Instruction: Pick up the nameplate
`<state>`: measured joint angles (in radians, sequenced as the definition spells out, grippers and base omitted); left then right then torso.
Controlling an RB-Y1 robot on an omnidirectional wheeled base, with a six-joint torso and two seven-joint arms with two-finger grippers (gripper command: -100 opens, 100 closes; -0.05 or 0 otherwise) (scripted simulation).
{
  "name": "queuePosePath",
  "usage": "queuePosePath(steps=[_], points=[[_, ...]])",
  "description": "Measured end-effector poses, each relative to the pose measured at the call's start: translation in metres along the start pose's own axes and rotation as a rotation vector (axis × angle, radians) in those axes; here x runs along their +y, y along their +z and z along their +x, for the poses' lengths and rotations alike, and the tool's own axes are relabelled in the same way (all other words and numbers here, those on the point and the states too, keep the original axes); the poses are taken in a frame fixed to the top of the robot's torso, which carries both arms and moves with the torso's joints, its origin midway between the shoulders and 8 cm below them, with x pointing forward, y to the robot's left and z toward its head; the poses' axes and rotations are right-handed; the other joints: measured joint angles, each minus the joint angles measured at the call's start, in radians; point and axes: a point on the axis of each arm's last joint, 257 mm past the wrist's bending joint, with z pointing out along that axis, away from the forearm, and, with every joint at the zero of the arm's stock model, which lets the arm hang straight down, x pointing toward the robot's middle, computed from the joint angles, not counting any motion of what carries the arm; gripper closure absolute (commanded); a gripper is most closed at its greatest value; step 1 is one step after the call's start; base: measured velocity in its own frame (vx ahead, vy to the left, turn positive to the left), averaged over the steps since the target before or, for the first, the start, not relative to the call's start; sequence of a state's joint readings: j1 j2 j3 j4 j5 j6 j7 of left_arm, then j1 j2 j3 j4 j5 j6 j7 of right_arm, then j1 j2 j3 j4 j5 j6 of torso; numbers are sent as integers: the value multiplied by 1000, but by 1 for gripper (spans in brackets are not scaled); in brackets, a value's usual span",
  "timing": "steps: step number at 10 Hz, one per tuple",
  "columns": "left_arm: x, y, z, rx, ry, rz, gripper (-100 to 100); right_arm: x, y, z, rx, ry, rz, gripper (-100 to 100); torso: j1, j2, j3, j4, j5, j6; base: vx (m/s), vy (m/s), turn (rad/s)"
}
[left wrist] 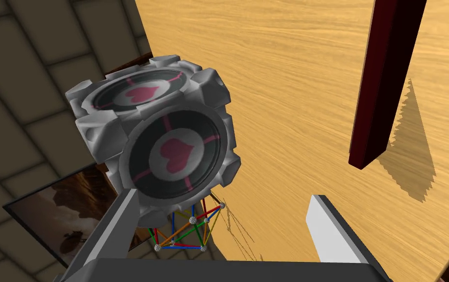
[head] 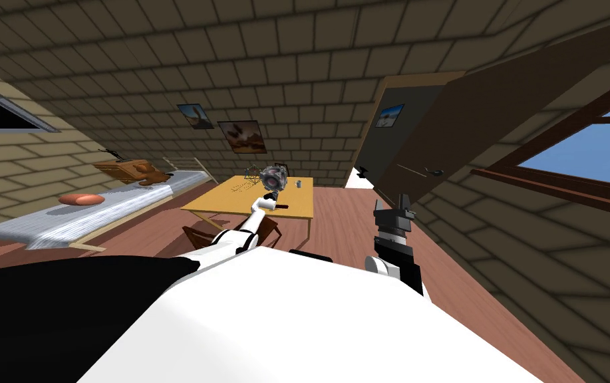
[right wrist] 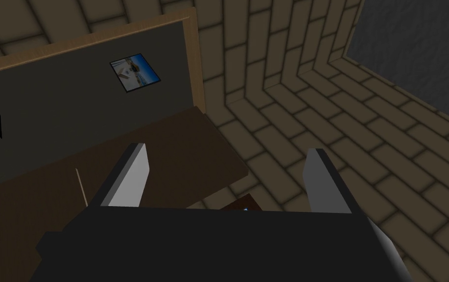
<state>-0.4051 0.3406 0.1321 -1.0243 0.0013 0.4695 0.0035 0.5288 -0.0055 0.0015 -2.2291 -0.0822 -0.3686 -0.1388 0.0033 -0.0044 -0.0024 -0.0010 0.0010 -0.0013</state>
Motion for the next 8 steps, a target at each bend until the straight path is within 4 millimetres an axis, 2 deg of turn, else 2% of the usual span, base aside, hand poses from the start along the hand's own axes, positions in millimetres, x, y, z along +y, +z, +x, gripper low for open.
queuePosePath(steps=[5,8], points=[[54,8,9,23,-50,-200,-100,0,0,0,0,0,0,0,0,-2,-1,0,0,0,55,37,-60],[88,5,19,39,-75,-308,-100,0,0,0,0,0,0,0,1,-1,-1,0,0,0,64,49,-60]])
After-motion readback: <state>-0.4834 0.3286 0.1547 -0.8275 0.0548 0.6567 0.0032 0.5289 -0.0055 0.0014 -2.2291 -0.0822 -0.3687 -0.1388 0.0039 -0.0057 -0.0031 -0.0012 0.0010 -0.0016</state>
